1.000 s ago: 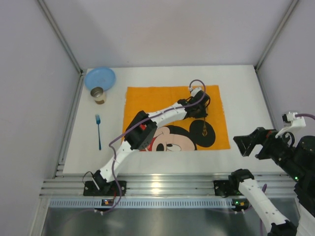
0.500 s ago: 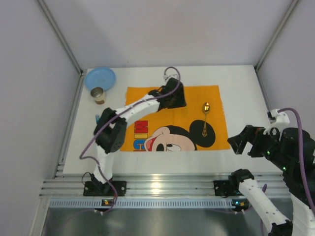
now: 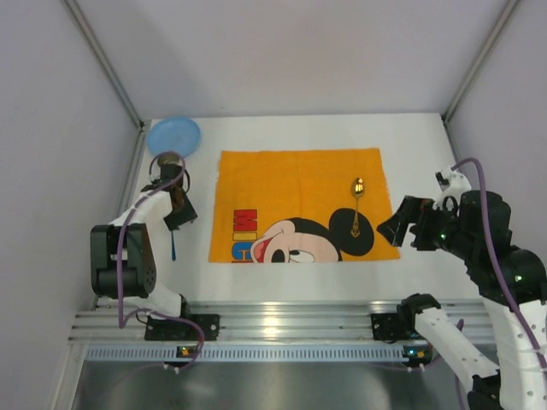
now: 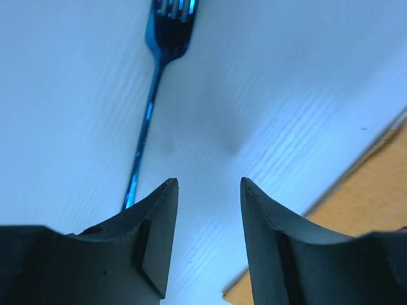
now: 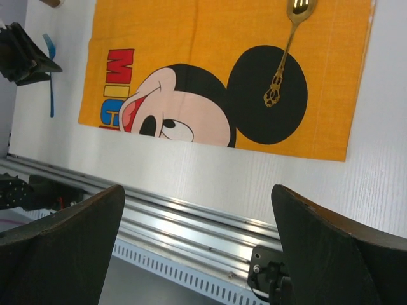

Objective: Set the dinner table for one person

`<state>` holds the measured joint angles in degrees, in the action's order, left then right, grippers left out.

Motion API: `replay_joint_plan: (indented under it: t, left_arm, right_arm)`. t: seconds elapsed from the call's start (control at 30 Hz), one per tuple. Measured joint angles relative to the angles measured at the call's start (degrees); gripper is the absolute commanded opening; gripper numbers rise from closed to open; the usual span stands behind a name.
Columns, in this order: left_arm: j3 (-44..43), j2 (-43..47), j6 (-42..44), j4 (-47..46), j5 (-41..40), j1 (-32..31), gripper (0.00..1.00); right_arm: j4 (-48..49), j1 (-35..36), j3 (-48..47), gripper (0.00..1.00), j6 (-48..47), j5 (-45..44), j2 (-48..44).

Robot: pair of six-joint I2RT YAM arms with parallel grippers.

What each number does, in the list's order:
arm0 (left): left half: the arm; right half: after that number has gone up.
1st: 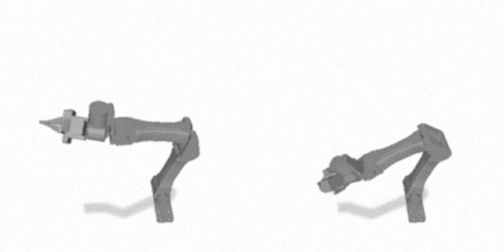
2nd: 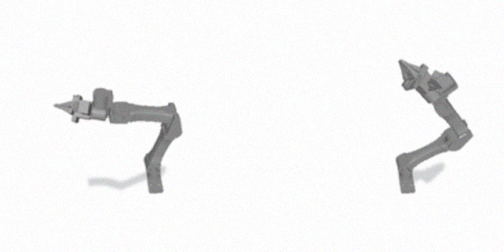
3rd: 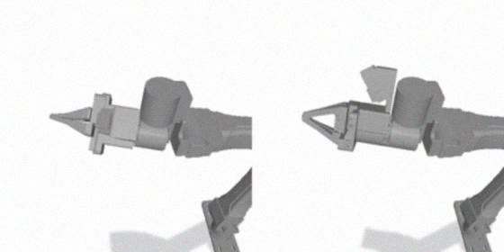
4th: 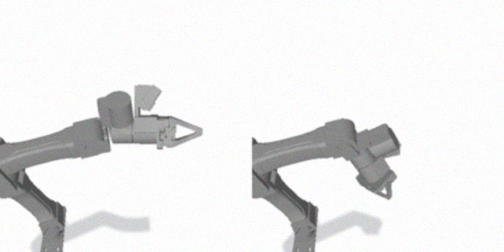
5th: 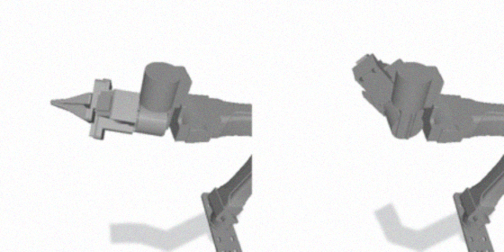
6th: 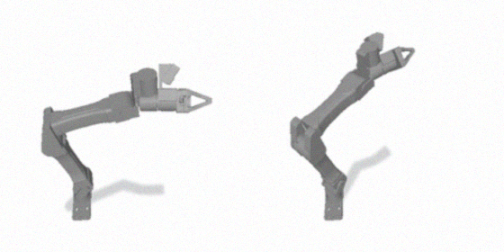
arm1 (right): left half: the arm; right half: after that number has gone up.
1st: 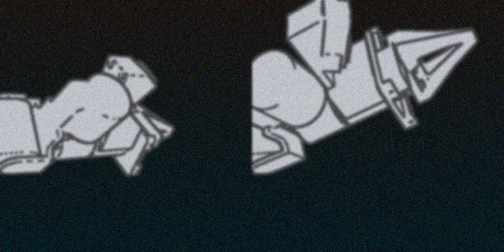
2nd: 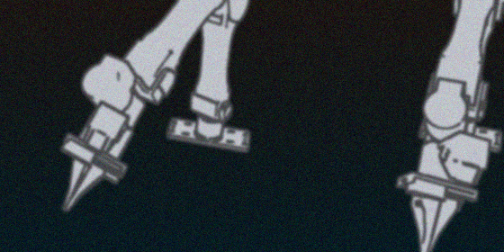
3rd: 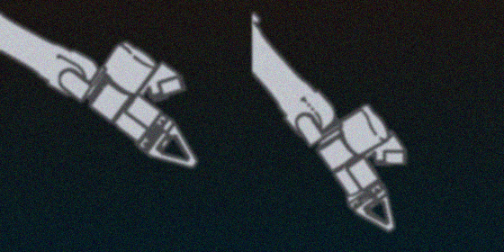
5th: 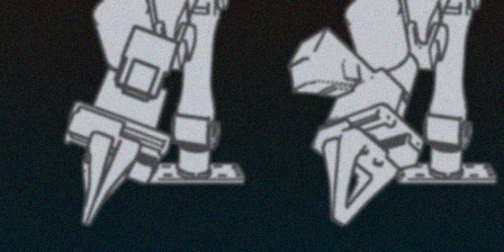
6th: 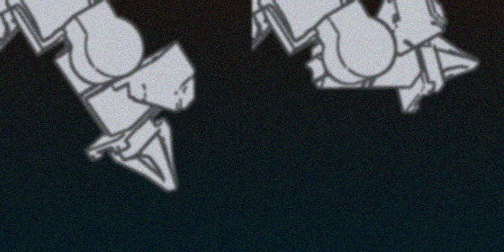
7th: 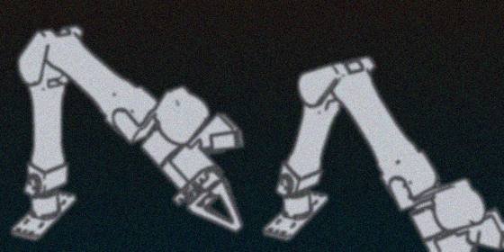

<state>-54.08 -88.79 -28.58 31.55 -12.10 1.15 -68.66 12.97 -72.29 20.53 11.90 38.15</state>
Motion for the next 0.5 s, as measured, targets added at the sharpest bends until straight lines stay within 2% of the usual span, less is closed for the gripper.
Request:
replay_joint_plan:
  t: [0.3,0.5]
  left_arm:
    - [0.2,-1.0,6.6,1.0,-0.9,6.9,0.49]
    - [-0.7,-1.1,9.2,0.8,-0.6,7.8,0.48]
  right_arm:
    - [4.4,0.0,2.9,1.0,1.1,0.9,1.4]
    - [5.2,0.0,5.4,1.0,2.6,1.0,0.5]
